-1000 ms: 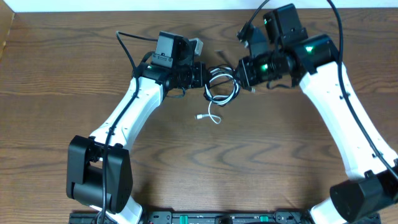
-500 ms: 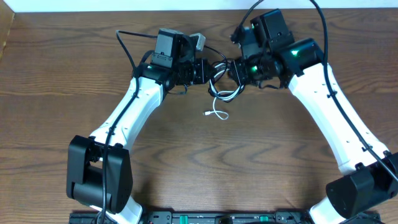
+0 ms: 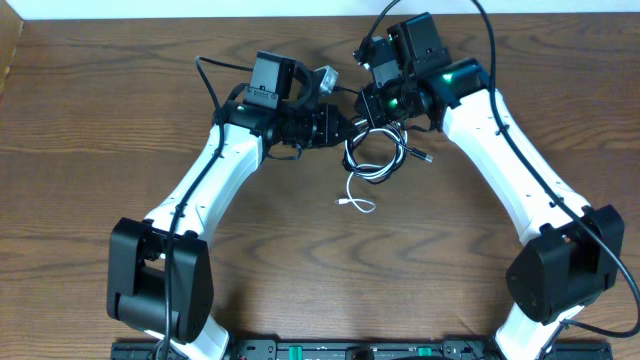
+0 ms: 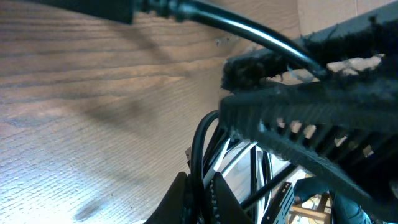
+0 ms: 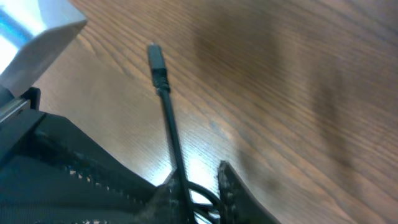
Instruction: Untangle cables
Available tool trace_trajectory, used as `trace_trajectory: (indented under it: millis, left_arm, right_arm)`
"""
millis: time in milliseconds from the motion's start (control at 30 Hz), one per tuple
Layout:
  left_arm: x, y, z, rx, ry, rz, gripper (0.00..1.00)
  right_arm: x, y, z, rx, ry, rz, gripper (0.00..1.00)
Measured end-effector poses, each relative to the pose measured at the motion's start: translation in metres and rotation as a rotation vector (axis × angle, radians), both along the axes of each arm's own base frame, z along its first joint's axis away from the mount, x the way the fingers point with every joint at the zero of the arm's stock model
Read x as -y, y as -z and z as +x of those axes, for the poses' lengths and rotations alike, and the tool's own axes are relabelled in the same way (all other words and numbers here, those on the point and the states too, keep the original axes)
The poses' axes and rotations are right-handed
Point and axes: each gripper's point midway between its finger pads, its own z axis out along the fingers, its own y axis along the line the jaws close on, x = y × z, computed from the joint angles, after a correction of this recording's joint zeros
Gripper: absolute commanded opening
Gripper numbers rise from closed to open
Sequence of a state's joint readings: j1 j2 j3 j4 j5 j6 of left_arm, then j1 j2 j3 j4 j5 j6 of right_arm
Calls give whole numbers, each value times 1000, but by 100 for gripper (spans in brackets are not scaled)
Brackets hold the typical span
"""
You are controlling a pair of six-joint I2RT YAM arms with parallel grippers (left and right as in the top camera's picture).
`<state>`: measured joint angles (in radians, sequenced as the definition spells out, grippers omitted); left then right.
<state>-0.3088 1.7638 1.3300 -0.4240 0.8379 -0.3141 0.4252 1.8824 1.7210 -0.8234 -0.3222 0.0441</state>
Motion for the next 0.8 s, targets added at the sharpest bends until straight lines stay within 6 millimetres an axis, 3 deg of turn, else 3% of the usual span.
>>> trace_trajectory:
  millis: [133, 300, 567, 800]
  left_arm:
    - [2, 1, -3, -7, 6, 3, 7]
    - [-3, 6, 4, 9, -28, 48, 8]
    - [-18, 10, 35, 134, -138, 159, 7]
    - [-19, -1, 55, 246, -171, 169, 7]
  right_arm:
    - [1, -1, 0, -5, -5, 14, 1]
    - [19, 5, -6, -89, 24, 28, 1]
    - [27, 13, -48, -286, 25, 23, 1]
    - [33, 17, -63, -352, 29, -2, 1]
